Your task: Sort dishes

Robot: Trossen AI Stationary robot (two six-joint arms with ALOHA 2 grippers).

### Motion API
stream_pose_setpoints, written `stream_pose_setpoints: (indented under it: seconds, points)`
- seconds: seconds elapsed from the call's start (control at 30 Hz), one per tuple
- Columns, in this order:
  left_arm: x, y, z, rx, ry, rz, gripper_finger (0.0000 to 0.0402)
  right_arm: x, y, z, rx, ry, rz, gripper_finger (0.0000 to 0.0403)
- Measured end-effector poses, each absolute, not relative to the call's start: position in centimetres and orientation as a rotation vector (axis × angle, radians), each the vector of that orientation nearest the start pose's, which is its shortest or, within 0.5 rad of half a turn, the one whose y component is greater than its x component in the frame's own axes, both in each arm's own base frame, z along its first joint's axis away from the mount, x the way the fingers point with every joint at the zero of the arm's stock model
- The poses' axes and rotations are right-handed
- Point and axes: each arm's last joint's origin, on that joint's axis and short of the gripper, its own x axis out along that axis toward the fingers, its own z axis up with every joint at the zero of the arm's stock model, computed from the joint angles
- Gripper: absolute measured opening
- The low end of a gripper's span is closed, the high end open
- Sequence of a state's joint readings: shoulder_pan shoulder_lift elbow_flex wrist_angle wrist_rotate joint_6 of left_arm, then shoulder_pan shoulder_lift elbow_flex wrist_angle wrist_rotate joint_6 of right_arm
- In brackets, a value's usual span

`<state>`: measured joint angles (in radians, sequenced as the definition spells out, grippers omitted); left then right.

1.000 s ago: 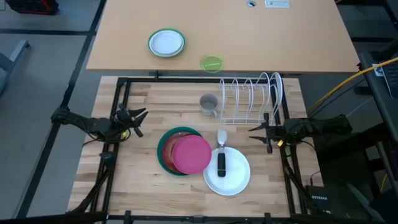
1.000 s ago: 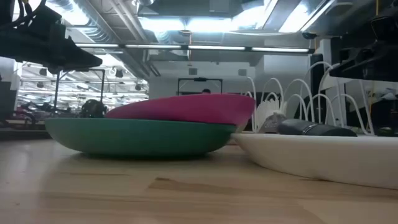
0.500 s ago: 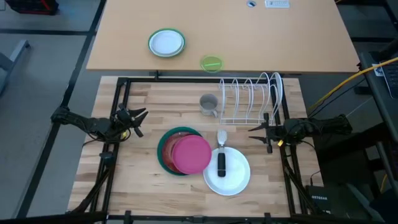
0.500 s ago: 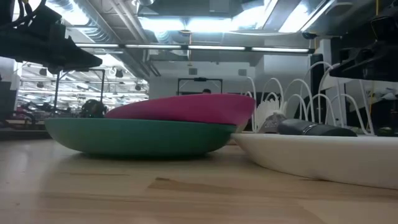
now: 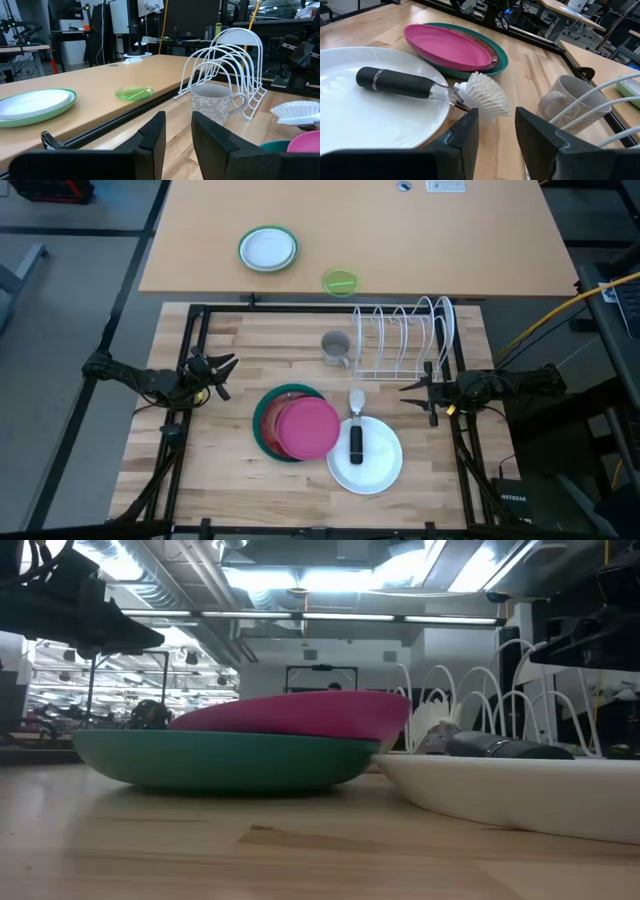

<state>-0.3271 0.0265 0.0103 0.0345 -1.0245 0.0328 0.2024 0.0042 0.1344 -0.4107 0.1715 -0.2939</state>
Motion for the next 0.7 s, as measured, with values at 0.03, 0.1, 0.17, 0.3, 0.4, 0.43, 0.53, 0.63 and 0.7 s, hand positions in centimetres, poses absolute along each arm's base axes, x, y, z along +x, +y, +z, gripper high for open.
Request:
stream_pose_setpoints:
  seconds: [0.03,0.1,0.17,0.3,0.4,0.43,0.53,0.63,0.7]
  points:
    - [8.82,-0.38,16.80,0.020,-0.003,0.697,0.0084,8.29,1.20,16.92,-0.344,0.270,0.071,0.0131]
    - [8.83,-0.38,16.80,0.020,-0.003,0.697,0.0084,8.29,1.19,16.92,-0.345,0.270,0.070,0.0131]
    - [8.82,-0.38,16.80,0.019,-0.003,0.697,0.0084,8.29,1.19,16.92,-0.348,0.270,0.070,0.0131]
    - [8.83,-0.38,16.80,0.020,-0.003,0.697,0.0084,8.29,1.19,16.91,-0.349,0.270,0.070,0.0131]
    - [8.83,-0.38,16.81,0.020,-0.003,0.697,0.0084,8.29,1.19,16.92,-0.350,0.270,0.070,0.0131]
    - [8.83,-0.38,16.80,0.020,-0.004,0.697,0.0084,8.29,1.19,16.92,-0.350,0.270,0.070,0.0131]
    - [8.82,-0.38,16.82,0.008,-0.009,0.697,0.0084,8.29,1.19,16.91,-0.350,0.271,0.070,0.0131]
    - [8.83,-0.39,16.83,-0.056,-0.032,0.696,0.0084,8.30,1.19,16.91,-0.351,0.270,0.070,0.0131]
    - [8.83,-0.39,16.82,-0.120,-0.056,0.695,0.0084,8.29,1.19,16.92,-0.351,0.270,0.070,0.0131]
